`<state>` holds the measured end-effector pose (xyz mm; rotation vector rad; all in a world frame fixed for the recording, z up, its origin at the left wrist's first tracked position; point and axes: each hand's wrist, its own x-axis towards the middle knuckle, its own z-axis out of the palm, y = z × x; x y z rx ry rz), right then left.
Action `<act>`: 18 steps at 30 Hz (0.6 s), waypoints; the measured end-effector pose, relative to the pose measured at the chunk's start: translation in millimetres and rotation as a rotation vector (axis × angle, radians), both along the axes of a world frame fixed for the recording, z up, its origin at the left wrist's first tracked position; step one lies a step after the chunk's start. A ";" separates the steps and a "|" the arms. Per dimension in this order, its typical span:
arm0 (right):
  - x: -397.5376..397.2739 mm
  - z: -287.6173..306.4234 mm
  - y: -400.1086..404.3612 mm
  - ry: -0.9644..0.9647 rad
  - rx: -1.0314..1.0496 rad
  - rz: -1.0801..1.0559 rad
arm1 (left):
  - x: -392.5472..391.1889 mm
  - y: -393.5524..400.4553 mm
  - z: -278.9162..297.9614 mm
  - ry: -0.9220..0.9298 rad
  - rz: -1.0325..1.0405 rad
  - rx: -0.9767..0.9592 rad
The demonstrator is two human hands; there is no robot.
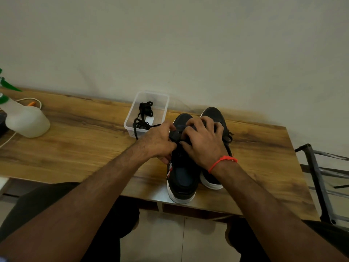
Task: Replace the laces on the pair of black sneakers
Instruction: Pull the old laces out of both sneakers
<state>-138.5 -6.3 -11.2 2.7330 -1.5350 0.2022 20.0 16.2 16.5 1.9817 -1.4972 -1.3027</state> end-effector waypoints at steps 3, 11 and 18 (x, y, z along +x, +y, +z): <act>-2.3 1.5 3.9 0.063 0.073 0.034 | -0.6 -0.8 0.2 -0.003 -0.004 0.000; -23.0 28.4 -28.4 -0.803 0.032 -0.317 | 0.2 0.8 2.3 0.004 -0.002 -0.003; -17.0 18.7 -12.8 -0.217 0.018 -0.012 | 0.1 -2.1 2.3 0.006 -0.012 -0.002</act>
